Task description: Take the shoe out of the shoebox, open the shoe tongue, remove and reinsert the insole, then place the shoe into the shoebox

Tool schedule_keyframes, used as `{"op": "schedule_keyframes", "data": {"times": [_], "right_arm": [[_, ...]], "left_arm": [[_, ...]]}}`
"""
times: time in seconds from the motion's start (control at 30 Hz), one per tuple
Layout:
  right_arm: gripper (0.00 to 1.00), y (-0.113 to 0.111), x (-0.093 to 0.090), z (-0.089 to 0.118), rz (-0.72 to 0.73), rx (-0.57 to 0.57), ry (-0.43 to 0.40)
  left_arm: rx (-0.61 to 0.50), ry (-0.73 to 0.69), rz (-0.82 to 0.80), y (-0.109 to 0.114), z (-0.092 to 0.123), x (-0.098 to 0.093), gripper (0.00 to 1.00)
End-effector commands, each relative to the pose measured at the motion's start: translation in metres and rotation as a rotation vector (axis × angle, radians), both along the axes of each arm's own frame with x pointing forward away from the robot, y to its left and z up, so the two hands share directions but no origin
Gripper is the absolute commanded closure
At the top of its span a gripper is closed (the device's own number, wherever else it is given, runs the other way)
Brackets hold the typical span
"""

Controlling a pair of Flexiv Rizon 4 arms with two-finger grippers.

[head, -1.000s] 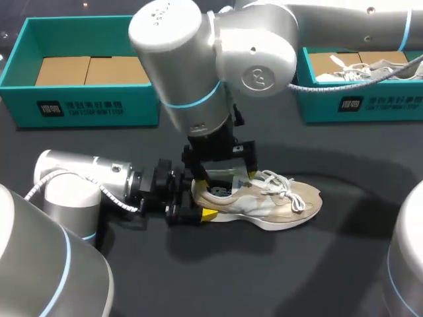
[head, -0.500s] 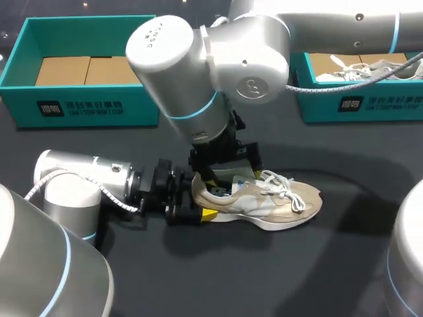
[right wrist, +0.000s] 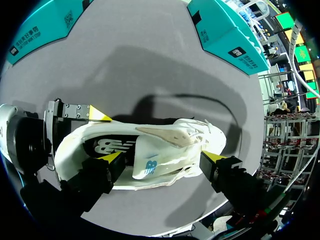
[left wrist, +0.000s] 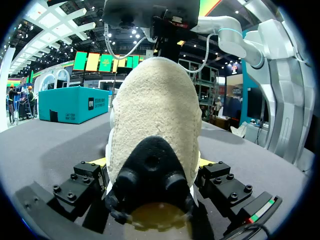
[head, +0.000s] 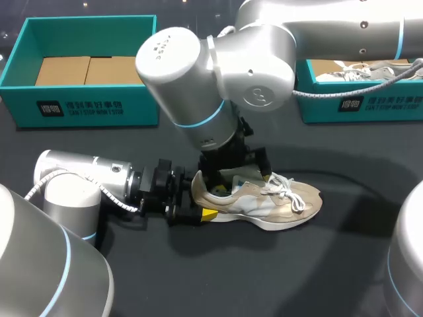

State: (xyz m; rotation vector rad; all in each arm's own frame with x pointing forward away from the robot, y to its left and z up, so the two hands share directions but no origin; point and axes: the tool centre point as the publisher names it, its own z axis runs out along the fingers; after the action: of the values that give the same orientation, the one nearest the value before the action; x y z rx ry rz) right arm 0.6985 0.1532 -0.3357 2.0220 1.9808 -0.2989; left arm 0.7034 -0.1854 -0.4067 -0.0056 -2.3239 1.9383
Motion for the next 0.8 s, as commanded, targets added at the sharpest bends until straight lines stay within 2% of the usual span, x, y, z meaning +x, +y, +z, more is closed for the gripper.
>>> {"op": "schedule_keyframes", "data": {"times": [0.03,0.33,0.8], "right_arm": [[0.00,-0.007,-0.007,-0.008,-0.374,0.035,-0.162],[0.00,-0.022,-0.001,-0.016,-0.364,0.052,-0.176],[0.00,-0.047,-0.001,0.004,-0.386,0.042,-0.146]], "left_arm": [[0.000,0.000,0.002,0.000,-0.001,-0.001,1.00],[0.000,0.000,0.002,0.000,-0.001,-0.001,1.00],[0.000,0.000,0.002,0.000,-0.001,-0.001,1.00]]}}
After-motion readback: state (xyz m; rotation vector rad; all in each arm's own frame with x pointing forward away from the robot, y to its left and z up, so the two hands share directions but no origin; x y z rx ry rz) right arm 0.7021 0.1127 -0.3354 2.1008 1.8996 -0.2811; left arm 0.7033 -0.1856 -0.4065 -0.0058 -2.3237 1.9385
